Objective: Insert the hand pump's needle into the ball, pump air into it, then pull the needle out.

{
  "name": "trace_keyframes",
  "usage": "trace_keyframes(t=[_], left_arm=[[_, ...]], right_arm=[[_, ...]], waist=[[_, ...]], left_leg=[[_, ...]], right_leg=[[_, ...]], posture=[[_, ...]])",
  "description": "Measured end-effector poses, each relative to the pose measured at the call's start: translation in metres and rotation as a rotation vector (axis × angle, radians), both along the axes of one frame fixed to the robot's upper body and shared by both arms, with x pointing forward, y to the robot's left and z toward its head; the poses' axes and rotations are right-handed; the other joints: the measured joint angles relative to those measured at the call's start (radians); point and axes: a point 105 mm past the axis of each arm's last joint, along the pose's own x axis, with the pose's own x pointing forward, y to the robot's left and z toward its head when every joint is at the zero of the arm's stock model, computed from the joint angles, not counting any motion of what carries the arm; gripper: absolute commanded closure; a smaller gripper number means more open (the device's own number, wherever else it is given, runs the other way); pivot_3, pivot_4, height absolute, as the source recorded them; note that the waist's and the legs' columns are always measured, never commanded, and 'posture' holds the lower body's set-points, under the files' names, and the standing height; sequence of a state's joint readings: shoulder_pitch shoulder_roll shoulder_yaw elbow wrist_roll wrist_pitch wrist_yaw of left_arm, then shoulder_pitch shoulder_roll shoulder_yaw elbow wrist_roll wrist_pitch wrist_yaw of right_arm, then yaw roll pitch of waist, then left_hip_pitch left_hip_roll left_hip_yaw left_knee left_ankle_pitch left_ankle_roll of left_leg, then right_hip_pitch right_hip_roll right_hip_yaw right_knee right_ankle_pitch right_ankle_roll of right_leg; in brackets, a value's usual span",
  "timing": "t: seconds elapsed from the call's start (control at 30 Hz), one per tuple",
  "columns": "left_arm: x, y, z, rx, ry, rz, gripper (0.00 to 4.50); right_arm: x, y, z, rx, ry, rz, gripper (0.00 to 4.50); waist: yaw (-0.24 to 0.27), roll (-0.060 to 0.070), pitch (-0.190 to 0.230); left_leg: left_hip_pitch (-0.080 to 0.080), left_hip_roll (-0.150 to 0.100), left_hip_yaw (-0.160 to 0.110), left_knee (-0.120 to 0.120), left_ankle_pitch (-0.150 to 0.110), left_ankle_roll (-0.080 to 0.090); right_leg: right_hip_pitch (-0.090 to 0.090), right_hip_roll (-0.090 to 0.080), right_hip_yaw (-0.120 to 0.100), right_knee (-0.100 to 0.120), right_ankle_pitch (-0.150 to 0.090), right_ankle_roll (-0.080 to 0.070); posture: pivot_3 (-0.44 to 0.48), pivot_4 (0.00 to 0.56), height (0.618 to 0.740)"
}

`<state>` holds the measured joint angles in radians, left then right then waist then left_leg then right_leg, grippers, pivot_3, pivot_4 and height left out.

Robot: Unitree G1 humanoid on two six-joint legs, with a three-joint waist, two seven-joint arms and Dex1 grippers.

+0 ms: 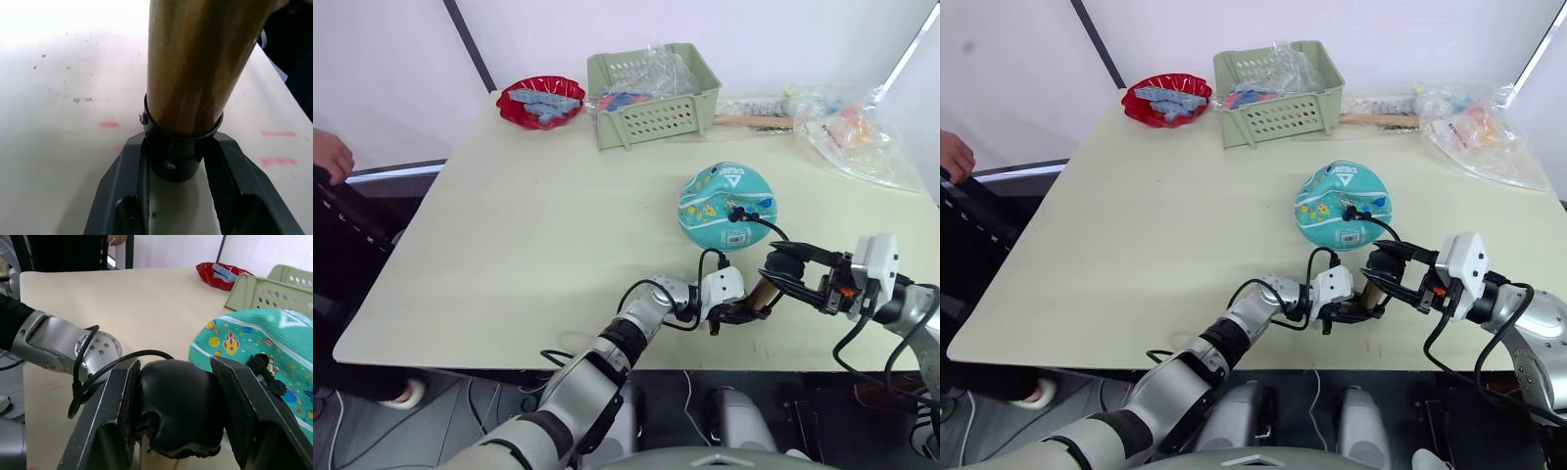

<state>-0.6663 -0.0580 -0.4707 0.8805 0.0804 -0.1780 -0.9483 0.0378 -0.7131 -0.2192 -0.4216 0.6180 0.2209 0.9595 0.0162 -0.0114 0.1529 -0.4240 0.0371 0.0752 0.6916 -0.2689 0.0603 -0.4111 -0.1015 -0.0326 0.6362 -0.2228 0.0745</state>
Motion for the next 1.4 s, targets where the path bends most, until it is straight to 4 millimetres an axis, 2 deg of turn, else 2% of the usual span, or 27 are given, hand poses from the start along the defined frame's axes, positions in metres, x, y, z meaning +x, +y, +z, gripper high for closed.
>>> trace_keyframes(t=[0.2, 0.6, 0.7, 1.03, 1.2, 1.33, 1.4], left_arm=[[0.002, 0.001, 0.001, 0.000, -0.002, -0.003, 3.39], [0.001, 0.004, -0.001, 0.022, 0.003, -0.019, 3.39], [-0.002, 0.003, -0.002, 0.012, 0.008, -0.026, 3.39], [-0.003, -0.004, 0.010, -0.039, -0.011, -0.047, 3.39], [-0.005, -0.003, 0.008, -0.036, -0.001, -0.048, 3.39], [-0.007, 0.005, -0.007, 0.005, 0.035, -0.037, 3.39], [-0.007, 0.005, -0.007, 0.007, 0.034, -0.036, 3.39]], right_arm=[[-0.002, -0.007, 0.041, 0.067, -0.029, 0.009, 2.71], [-0.007, -0.028, 0.101, 0.140, -0.100, 0.009, 2.71], [-0.006, -0.034, 0.114, 0.129, -0.072, -0.005, 2.71], [0.002, -0.040, 0.133, 0.191, -0.023, -0.022, 2.71], [0.002, -0.040, 0.130, 0.181, -0.013, -0.022, 2.71], [0.000, -0.041, 0.111, 0.159, 0.024, -0.040, 2.71], [-0.002, -0.040, 0.109, 0.169, -0.002, -0.037, 2.71]], waist=[[-0.001, 0.000, 0.000], [0.000, 0.000, 0.000], [0.001, 0.000, 0.000], [-0.001, 0.000, 0.000], [0.000, 0.000, 0.000], [0.000, 0.000, 0.000], [0.000, 0.001, -0.001]], left_leg=[[-0.002, 0.000, -0.002, 0.000, 0.000, 0.000], [-0.004, 0.000, -0.004, 0.000, 0.000, 0.000], [-0.004, 0.000, -0.004, 0.000, 0.000, 0.000], [-0.005, 0.000, -0.004, 0.000, 0.000, 0.000], [-0.006, 0.000, -0.004, 0.000, 0.000, 0.000], [-0.006, 0.000, -0.004, 0.000, 0.000, 0.000], [-0.005, 0.000, -0.004, 0.000, 0.000, 0.000]], right_leg=[[-0.001, 0.000, -0.002, 0.000, 0.000, 0.000], [-0.001, 0.000, -0.004, -0.001, 0.000, 0.000], [-0.001, -0.001, -0.004, -0.001, 0.000, 0.000], [-0.002, -0.001, -0.004, 0.000, 0.000, 0.000], [-0.003, -0.002, -0.004, 0.000, 0.000, 0.000], [-0.002, -0.001, -0.005, 0.000, 0.000, 0.000], [-0.002, -0.001, -0.005, 0.000, 0.000, 0.000]], posture=[[0.000, 0.150, 0.738], [0.000, 0.150, 0.738], [0.000, 0.150, 0.738], [0.000, 0.150, 0.738], [0.000, 0.150, 0.738], [0.000, 0.150, 0.738], [0.000, 0.150, 0.738]])
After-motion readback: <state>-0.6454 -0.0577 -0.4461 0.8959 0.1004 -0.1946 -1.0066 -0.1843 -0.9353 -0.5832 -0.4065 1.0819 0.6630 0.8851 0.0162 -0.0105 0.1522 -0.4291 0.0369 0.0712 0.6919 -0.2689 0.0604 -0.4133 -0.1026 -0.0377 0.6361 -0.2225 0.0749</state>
